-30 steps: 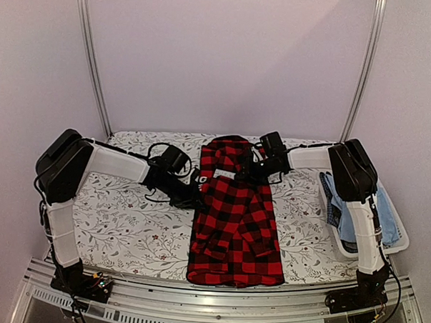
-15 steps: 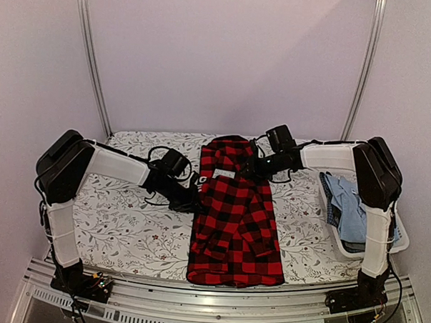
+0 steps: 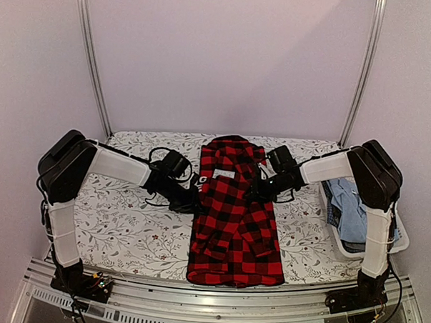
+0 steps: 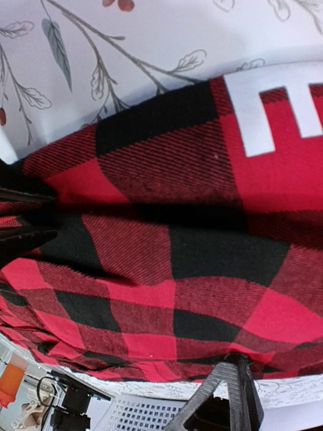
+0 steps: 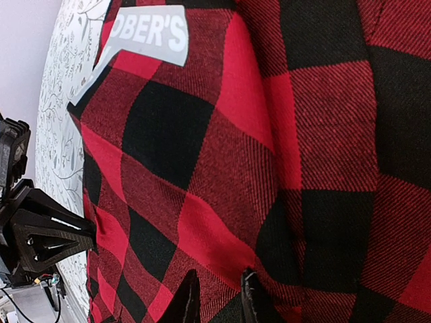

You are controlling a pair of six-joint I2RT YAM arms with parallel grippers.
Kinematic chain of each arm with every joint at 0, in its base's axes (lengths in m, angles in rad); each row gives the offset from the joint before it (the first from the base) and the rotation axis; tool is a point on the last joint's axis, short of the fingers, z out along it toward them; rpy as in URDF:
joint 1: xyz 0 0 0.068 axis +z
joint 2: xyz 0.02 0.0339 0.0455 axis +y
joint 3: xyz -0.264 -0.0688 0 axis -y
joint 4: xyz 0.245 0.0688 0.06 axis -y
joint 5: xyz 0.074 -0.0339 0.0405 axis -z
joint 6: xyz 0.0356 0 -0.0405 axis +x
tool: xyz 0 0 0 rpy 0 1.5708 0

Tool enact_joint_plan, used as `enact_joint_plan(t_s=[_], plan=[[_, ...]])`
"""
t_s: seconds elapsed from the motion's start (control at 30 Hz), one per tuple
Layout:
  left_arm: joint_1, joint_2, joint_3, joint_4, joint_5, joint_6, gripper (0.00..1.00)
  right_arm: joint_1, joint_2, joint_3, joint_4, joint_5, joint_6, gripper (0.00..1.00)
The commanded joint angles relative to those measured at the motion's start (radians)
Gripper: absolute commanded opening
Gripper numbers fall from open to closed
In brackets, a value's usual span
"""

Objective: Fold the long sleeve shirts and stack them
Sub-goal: Smooth out the rectangle-folded shirt at the center of the board.

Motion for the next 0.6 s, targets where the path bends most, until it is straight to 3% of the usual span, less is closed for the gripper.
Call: enact_joint_plan(t_s=[0.0,0.37,0.57], plan=[[-0.006,0.022,0.014,-0.018,-0.023,0.012,0.14,-0.008,-0.012,-0.023,0.015,0.04,0.012,0.2],[-0.004,-0.045,0.164,-0.156,-0.12,0.078,0.17,-0.007,-0.103,0.003,-0.001,0.036,-0.006,0.23],[-0.006,0.03,0.31,-0.16,-0.115,0.107,0.18,-0.007,-0.136,0.011,-0.008,0.052,-0.018,0.27]])
